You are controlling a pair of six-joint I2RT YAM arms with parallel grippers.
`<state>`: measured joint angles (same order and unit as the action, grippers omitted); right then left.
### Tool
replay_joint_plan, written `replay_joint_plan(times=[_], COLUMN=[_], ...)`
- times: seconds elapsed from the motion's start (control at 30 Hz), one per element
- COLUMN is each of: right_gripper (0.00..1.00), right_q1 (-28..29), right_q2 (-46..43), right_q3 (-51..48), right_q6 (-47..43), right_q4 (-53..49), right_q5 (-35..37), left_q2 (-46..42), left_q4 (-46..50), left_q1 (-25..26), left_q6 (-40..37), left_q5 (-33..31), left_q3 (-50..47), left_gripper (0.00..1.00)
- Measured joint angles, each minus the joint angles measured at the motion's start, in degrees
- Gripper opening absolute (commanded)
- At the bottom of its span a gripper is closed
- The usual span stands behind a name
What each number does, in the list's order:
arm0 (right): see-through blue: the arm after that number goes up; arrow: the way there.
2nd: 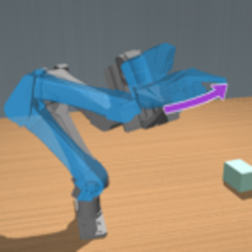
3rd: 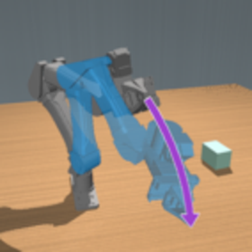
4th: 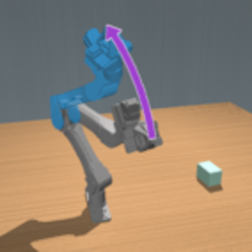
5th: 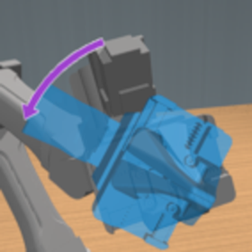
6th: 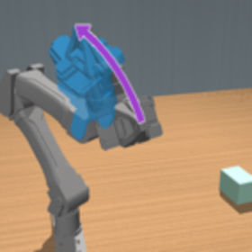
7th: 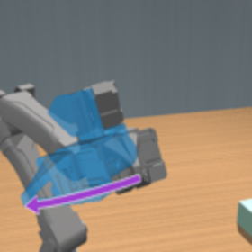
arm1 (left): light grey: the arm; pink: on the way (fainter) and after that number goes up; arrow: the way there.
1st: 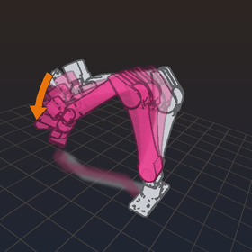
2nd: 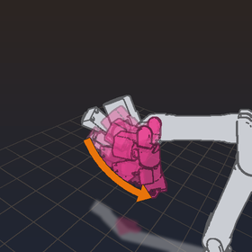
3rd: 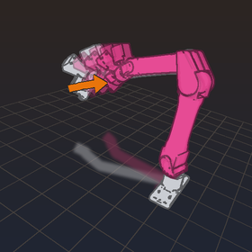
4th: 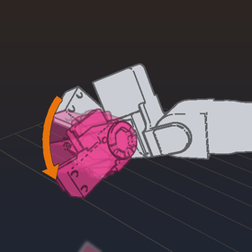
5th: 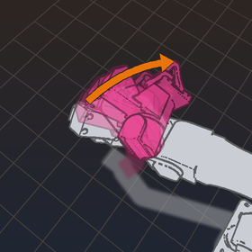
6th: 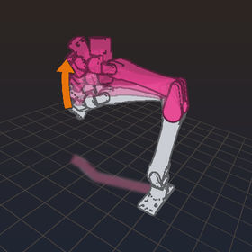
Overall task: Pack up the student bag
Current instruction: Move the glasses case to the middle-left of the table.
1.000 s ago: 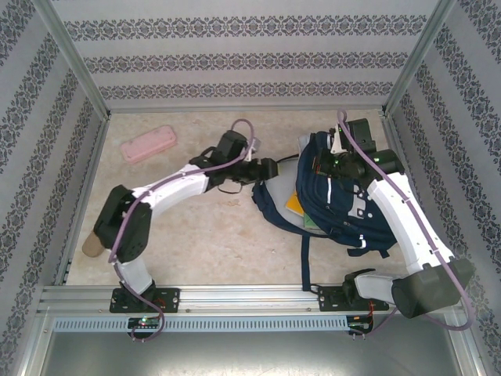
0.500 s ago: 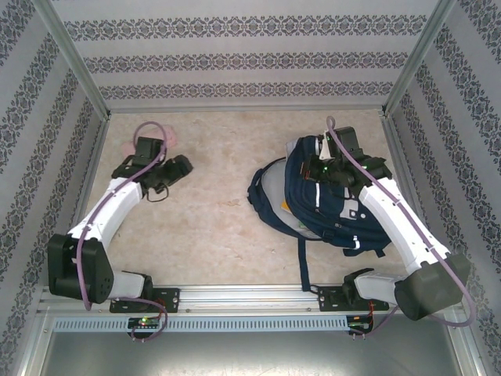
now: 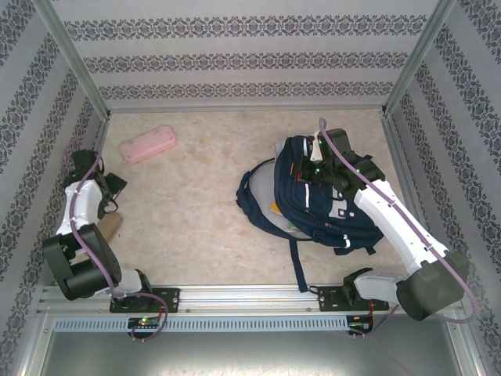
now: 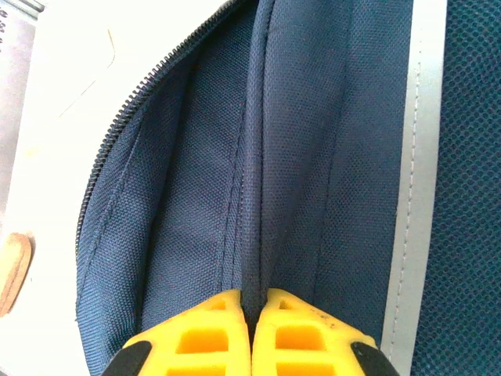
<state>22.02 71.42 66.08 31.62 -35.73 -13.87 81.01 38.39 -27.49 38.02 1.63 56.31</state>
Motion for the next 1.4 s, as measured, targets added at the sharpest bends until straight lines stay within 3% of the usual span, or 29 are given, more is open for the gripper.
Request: replay_joint_plan(times=[0.13, 0.5, 0.67, 0.93, 1.07, 1.2, 1.4], right_gripper=[0.0, 0.0, 0.0, 0.0, 0.0, 0.0, 0.0], right_q1=[0.0, 0.0, 0.02, 0.74, 0.76, 0.76, 0.76], right_q2=[0.0, 0.11, 0.11, 0.15, 0.15, 0.13, 0.13], right_q3=[0.0, -0.52, -0.52, -0.7, -0.92, -0.96, -1.01], right_q6=[0.0, 0.2, 0.22, 0.63, 0.92, 1.07, 1.07], right_q4=[0.0, 0.48, 0.48, 0.48, 0.61, 0.79, 0.85], right_q5=[0.0, -0.22, -0.22, -0.09, -0.09, -0.07, 0.0], left_q2=[4.61, 5.29, 5.57, 7.5, 9.07, 9.05, 5.29], left_q4=[0.22, -5.84, -9.2, -11.74, -12.13, -11.69, -5.03], left_q1=[-3.3, -2.4, 6.03, 27.69, 36.2, 40.3, 40.63], left_q6=[1.01, 4.33, 5.79, 12.39, 15.02, 15.98, 15.82], left_q5=[1.44, 10.62, 15.3, 19.26, 19.3, 18.88, 13.33], left_q3=[-0.68, -4.09, -3.87, -2.19, -0.48, -0.42, 0.33], left_gripper=[0.86, 0.8, 0.8, 0.8, 0.8, 0.8, 0.82])
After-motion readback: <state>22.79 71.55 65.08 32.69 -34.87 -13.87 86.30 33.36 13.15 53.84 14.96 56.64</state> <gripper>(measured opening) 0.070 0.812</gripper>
